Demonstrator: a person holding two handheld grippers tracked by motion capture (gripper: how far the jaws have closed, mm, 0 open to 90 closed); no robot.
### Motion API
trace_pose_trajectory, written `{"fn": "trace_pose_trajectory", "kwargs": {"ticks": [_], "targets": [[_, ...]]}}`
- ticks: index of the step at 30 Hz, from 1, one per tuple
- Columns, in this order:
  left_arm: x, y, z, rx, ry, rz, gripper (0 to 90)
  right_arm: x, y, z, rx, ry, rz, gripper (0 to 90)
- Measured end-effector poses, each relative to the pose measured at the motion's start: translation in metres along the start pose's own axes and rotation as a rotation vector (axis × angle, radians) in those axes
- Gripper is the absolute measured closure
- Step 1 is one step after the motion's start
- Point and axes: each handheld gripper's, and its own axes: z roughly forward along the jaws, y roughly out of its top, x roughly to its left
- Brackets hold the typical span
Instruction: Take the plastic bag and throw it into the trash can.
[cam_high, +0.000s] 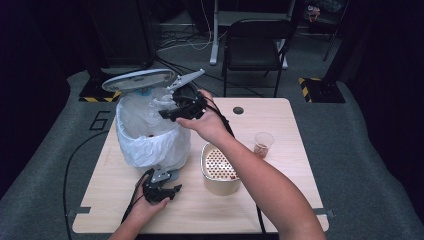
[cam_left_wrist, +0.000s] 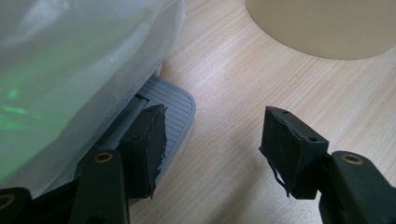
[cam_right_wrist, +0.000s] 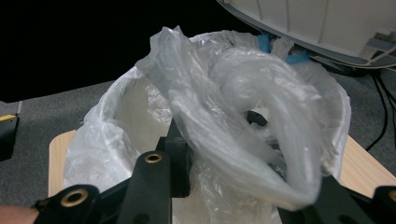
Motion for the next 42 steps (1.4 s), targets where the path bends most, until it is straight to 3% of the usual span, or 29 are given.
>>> {"fn": "trace_pose_trajectory", "kwargs": {"ticks": [2,3,5,9,16,28,30,31,32,33,34,35,36,42], "targets": [[0.000,0.000,0.001,-0.008,0.000,-0.004,40.1,0.001,0.001,0.006,0.003,-0.002,-0.001,65.6],[-0.003,-0.001,0.002,-0.031,0.001,-0.037,40.1,0.002,0.002,0.008,-0.002,-0.005,-0.003,65.6],[-0.002,0.000,0.001,-0.017,0.000,-0.023,40.1,0.003,0.003,0.014,0.000,-0.012,-0.008,65.6],[-0.003,-0.001,0.002,-0.036,0.000,-0.040,40.1,0.004,0.006,0.027,0.005,-0.016,-0.016,65.5],[-0.002,-0.001,0.002,-0.028,-0.002,-0.029,40.1,0.011,0.013,0.049,0.011,-0.008,-0.016,65.4],[-0.002,-0.001,0.002,-0.025,-0.002,-0.030,40.1,0.016,0.019,0.065,0.029,-0.042,-0.012,63.6],[-0.001,0.000,0.000,-0.011,-0.011,-0.022,40.1,0.012,0.019,0.067,0.021,-0.059,0.001,55.1],[-0.003,0.000,0.002,-0.027,-0.004,-0.038,40.1,0.012,0.019,0.068,0.021,-0.063,0.019,50.5],[0.001,0.000,-0.001,0.007,-0.011,0.001,40.1,0.011,0.019,0.068,0.014,-0.071,0.024,46.2],[-0.002,0.000,0.001,-0.020,-0.011,-0.040,40.1,0.010,0.019,0.068,0.013,-0.064,0.020,42.4],[-0.001,0.000,0.000,-0.009,-0.008,-0.017,40.1,0.010,0.019,0.068,0.008,-0.066,0.023,36.8],[-0.002,0.000,0.001,-0.021,-0.011,-0.038,40.1,0.010,0.019,0.069,0.001,-0.062,0.027,32.8],[-0.002,0.000,0.001,-0.024,-0.004,-0.032,40.1,0.011,0.019,0.069,-0.001,-0.049,0.032,29.1],[-0.002,0.000,0.001,-0.020,-0.004,-0.026,40.1,0.013,0.019,0.060,-0.024,-0.036,0.030,24.6]]}}
